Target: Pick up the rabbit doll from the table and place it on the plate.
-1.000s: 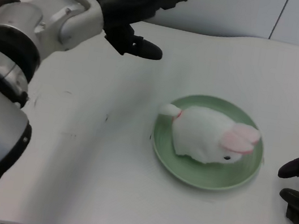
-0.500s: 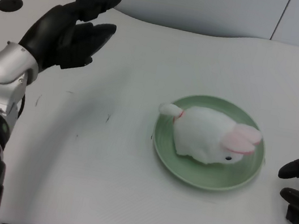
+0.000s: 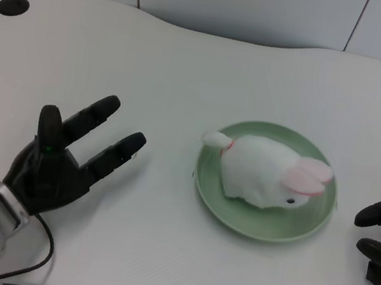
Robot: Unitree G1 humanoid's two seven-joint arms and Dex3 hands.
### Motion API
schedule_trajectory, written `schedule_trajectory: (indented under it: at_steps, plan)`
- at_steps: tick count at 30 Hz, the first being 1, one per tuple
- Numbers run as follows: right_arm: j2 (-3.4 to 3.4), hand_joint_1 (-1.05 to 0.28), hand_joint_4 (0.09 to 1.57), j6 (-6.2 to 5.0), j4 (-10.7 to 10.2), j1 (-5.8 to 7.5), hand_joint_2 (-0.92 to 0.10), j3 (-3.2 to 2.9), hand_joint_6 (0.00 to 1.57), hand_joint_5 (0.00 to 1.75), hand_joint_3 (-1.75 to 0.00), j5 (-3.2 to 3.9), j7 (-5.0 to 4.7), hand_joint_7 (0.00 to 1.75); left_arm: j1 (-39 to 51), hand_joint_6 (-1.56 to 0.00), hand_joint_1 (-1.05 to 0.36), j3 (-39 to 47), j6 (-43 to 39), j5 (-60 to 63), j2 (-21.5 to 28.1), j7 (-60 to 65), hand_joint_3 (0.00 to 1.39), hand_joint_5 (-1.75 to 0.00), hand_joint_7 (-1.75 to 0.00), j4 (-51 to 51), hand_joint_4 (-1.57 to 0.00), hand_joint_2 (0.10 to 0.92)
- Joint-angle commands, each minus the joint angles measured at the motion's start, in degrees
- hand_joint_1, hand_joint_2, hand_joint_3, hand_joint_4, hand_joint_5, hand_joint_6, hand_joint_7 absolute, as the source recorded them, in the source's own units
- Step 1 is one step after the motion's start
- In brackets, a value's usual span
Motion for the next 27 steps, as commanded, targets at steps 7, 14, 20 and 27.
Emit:
schedule_trajectory:
  at_steps: [7,14,20,27]
  plan:
    - [-0.89,-0.39,1.41,0.36,0.29,0.01,-0.92,-1.11,0.8,1.75,-0.1,0.74,0.03,1.75,2.69,0.0,-1.02,-0.42,4.2,0.66,3.97,-1.04,0.62,-0.05,0.0,-1.66,-0.16,0.921]
    - [-0.8,-0.38,1.35,1.2,0.32,-0.08,-0.92,-1.44,0.64,1.75,-0.11,1.01,-0.22,1.75,2.2,-0.05,-1.01,-1.21,3.1,1.34,3.74,-1.27,0.59,-0.09,-0.02,-1.48,-0.24,0.921]
    - [-1.03,-0.41,1.42,-0.57,-0.2,0.21,-0.92,-0.59,0.77,1.75,-0.12,-0.09,-0.77,1.75,1.79,-0.11,-1.0,-1.15,2.37,1.76,3.79,-2.1,0.58,-0.13,-0.04,-1.34,-0.32,0.921]
    - [-0.92,-0.39,1.35,1.35,0.49,-0.2,-0.92,-1.39,0.58,1.75,-0.09,1.05,-0.42,1.75,1.6,-0.17,-0.99,-1.27,1.76,1.92,3.84,-2.56,0.57,-0.14,-0.05,-1.11,-0.35,0.921]
